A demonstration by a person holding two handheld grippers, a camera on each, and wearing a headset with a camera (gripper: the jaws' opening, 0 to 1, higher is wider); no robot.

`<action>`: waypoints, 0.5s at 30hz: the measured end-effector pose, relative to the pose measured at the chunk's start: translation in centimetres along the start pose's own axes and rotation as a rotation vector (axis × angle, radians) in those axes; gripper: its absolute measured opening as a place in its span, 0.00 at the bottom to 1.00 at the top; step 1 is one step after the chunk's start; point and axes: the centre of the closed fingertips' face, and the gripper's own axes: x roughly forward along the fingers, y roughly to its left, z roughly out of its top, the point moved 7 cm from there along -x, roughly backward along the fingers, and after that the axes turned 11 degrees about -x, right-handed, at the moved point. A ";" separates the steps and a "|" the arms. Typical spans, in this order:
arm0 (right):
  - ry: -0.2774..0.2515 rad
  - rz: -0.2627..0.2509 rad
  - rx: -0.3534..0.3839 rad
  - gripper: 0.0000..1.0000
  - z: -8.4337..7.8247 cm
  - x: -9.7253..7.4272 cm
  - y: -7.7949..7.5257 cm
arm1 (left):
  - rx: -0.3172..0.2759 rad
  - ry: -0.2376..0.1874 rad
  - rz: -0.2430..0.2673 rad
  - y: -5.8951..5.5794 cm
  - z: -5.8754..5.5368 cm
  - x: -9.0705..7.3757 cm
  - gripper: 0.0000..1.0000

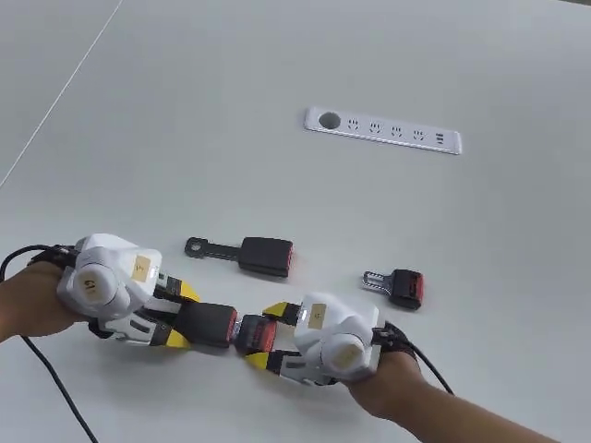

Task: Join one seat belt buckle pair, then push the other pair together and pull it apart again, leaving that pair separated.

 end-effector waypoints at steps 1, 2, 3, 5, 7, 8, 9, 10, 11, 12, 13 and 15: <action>0.000 0.000 -0.003 0.32 0.0 0.0 0.0 | 0.006 0.002 0.000 -0.1 0.0 0.0 0.31; 0.000 -0.001 -0.005 0.32 0.0 0.0 0.0 | 0.006 0.002 0.000 -0.1 0.1 0.0 0.31; -0.001 0.000 -0.004 0.32 -0.1 0.0 0.0 | 0.006 0.002 0.000 0.0 0.1 0.0 0.31; -0.004 0.000 -0.003 0.32 -0.2 -0.1 0.0 | 0.003 -0.002 -0.001 0.0 0.0 0.0 0.31; -0.005 0.000 -0.001 0.32 -0.2 -0.1 0.0 | 0.008 -0.001 0.000 -0.1 0.1 0.0 0.31; -0.008 -0.001 0.001 0.32 -0.2 -0.1 0.1 | 0.005 -0.001 0.000 0.0 0.1 0.0 0.31; -0.010 -0.003 0.003 0.33 -0.2 -0.1 0.1 | 0.006 -0.002 -0.002 0.0 0.1 0.0 0.31; -0.009 -0.003 0.004 0.33 -0.2 -0.1 0.0 | 0.003 -0.001 -0.002 0.0 0.1 0.0 0.31; -0.008 -0.002 0.003 0.33 -0.2 -0.1 0.0 | 0.006 0.003 -0.002 0.0 0.1 0.0 0.31; -0.008 -0.001 0.003 0.33 -0.1 -0.1 0.0 | 0.007 0.006 -0.002 0.0 0.1 0.1 0.31; -0.009 0.000 0.006 0.33 -0.1 -0.1 0.0 | 0.005 0.008 -0.001 0.1 0.1 0.1 0.31; -0.004 0.005 0.003 0.33 -0.1 0.0 0.0 | 0.007 0.012 0.001 0.2 0.0 0.2 0.31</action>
